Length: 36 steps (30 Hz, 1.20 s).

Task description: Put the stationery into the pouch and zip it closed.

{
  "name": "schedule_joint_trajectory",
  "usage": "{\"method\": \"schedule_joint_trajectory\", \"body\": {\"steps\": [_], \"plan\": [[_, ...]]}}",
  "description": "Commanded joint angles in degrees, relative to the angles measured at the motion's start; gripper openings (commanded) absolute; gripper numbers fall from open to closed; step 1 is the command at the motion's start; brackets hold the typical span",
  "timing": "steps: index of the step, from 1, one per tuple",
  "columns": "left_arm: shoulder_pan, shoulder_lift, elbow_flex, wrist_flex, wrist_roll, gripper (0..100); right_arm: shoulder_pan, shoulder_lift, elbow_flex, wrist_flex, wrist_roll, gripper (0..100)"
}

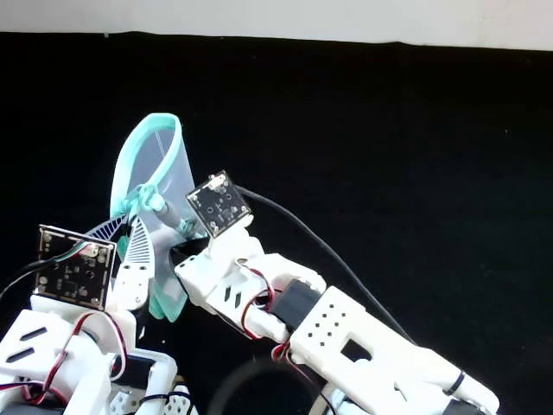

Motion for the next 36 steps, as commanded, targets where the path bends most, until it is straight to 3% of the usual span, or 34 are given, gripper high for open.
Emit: {"method": "schedule_joint_trajectory", "body": {"steps": [1, 13, 19, 25, 36], "plan": [[0.40, -0.04, 0.48, -0.44, 0.70, 1, 2.42, -0.31, -0.57, 2.59, 2.11, 0.6], [0.48, -0.04, 0.57, -0.44, 0.70, 1, 14.90, -6.02, -10.24, 17.80, 2.37, 0.6], [0.57, -0.13, 0.57, -0.44, 0.70, 1, 9.36, -6.55, -11.82, 23.08, 2.29, 1.5], [0.66, -0.13, 0.57, -0.44, 0.62, 1, 2.77, -6.55, -12.09, 25.27, 2.11, 15.6], [0.84, -0.13, 0.57, -0.79, 0.44, 1, 1.89, -6.20, -12.09, 25.36, 2.11, 17.1]]}}
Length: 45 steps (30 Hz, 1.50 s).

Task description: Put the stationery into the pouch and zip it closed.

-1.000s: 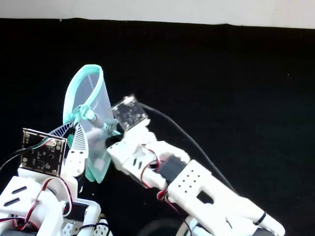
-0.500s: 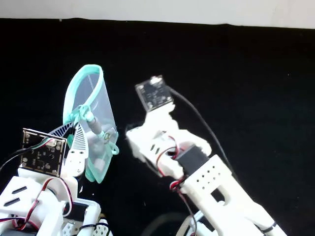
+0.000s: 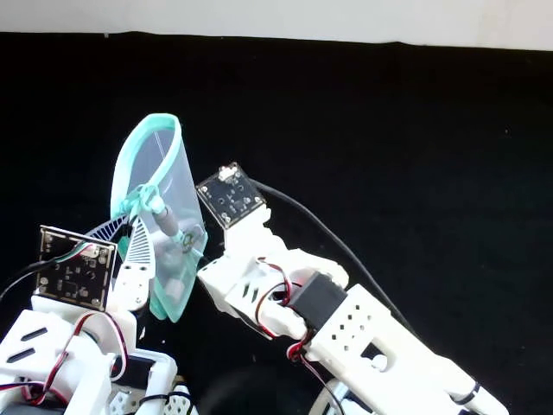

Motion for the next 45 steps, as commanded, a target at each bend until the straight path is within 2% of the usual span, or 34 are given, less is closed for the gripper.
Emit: {"method": "schedule_joint_trajectory", "body": {"steps": [1, 5, 11, 16, 19, 25, 31, 34, 40, 45], "plan": [[0.84, -0.04, 0.22, -0.79, 0.35, 1, -0.22, -1.10, -3.03, 0.31, 0.26, 17.1], [0.84, -0.04, -0.04, -0.79, 0.35, 1, -0.40, -1.01, -4.09, 4.79, 0.26, 17.0], [0.84, -0.04, 0.22, -0.88, 0.35, 1, -0.40, -1.10, -13.41, 13.32, -0.62, 17.3], [0.84, -0.04, 0.22, -0.88, 0.35, 1, -0.48, -1.01, -16.04, 13.58, -8.53, 17.4], [0.84, -0.04, 0.22, -0.88, 0.35, 1, -1.01, -1.10, -16.13, 13.58, -10.46, 17.4], [0.66, -0.04, 0.22, -0.88, 0.35, 1, -7.16, -1.10, -16.13, 13.58, -15.38, 17.4], [0.66, -0.04, 0.22, -0.88, 0.35, 1, -8.57, -1.01, -15.96, 13.58, -16.09, 17.4], [0.57, -0.04, 0.22, -0.88, 0.35, 1, -8.66, -1.01, -12.18, 11.56, -16.00, 17.4], [0.57, -0.04, 0.22, -0.79, 0.35, 1, -8.57, -1.36, -0.75, -1.01, -15.74, 17.4], [0.57, -0.04, 0.22, -0.70, 0.35, 1, -8.84, -1.45, 1.89, -4.79, -15.91, 17.4]]}}
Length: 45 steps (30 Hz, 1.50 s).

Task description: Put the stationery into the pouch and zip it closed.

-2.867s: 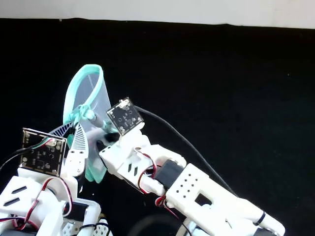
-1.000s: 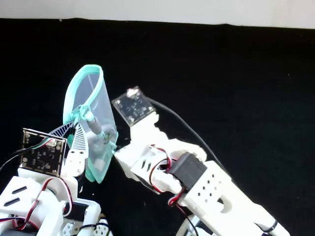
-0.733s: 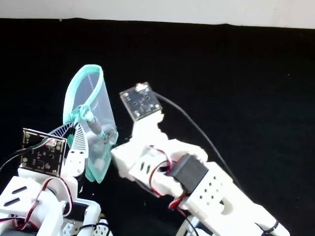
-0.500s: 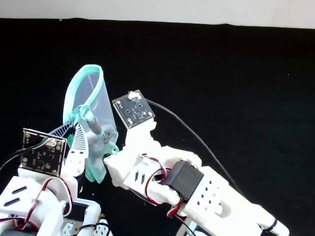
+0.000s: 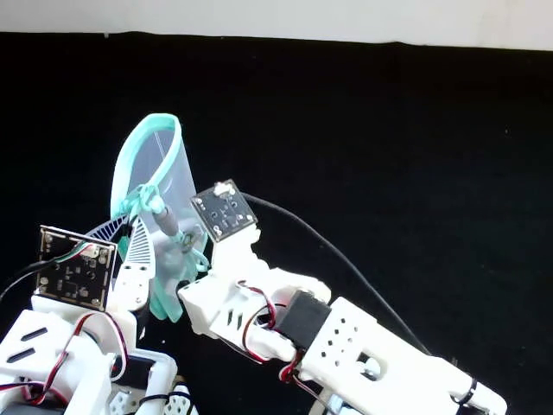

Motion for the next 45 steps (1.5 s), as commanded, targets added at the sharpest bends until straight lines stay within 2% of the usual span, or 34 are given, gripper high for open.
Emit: {"method": "schedule_joint_trajectory", "body": {"steps": [1, 17, 21, 25, 32, 39, 43, 45], "plan": [[0.57, -0.04, 0.22, -0.62, 0.35, 1, -0.66, -1.36, 0.22, -3.47, -0.53, 17.4], [0.48, -0.04, 0.22, -0.53, 0.53, 1, -0.31, -0.92, 8.57, -19.56, -0.18, 17.0], [0.48, -0.04, 0.22, -0.35, 0.53, 1, 1.89, -0.92, 8.92, -20.26, -0.18, 15.7], [0.48, -0.04, 0.22, -0.35, 0.62, 1, 5.93, -0.92, 8.92, -22.55, -0.18, 0.0], [0.48, -0.04, 0.22, -0.35, 0.62, 1, 10.51, -1.01, 9.01, -22.64, -0.18, 0.7], [0.48, -0.04, 0.22, -0.35, 0.62, 1, 12.09, -1.27, 9.10, -22.55, -0.09, 0.7], [0.48, -0.04, 0.22, -0.35, 0.62, 1, 13.05, -1.45, 9.36, -21.58, 8.70, 1.0], [0.48, -0.04, 0.22, -0.35, 0.53, 1, 11.56, -1.45, 9.80, -19.47, 10.29, 3.3]]}}
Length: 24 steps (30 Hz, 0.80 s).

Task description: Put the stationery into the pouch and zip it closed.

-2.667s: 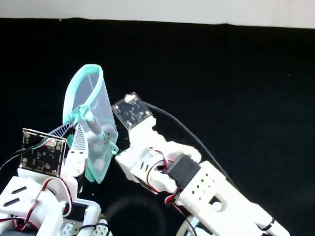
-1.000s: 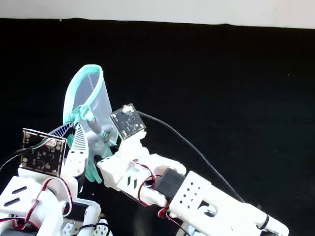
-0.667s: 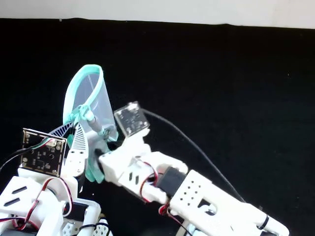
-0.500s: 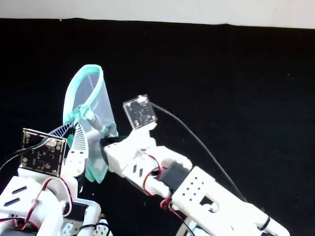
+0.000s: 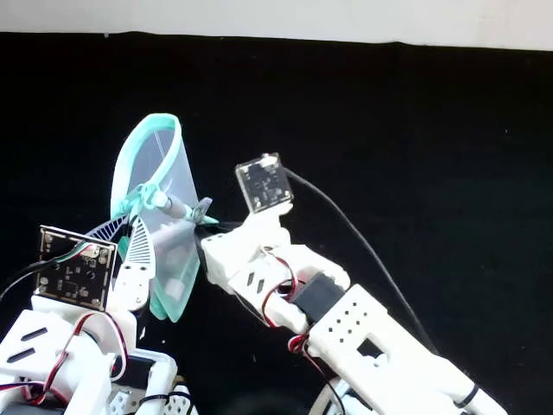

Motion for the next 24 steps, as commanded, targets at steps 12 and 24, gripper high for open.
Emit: {"method": "schedule_joint_trajectory", "body": {"steps": [12, 24], "plan": [[0.57, -0.04, 0.31, -0.35, 0.35, 1, -5.93, -0.92, -0.31, 16.84, 3.43, 29.3], [0.57, -0.04, 0.31, -0.35, 0.35, 1, -13.05, -1.01, -2.77, 22.11, -5.89, 29.3]]}}
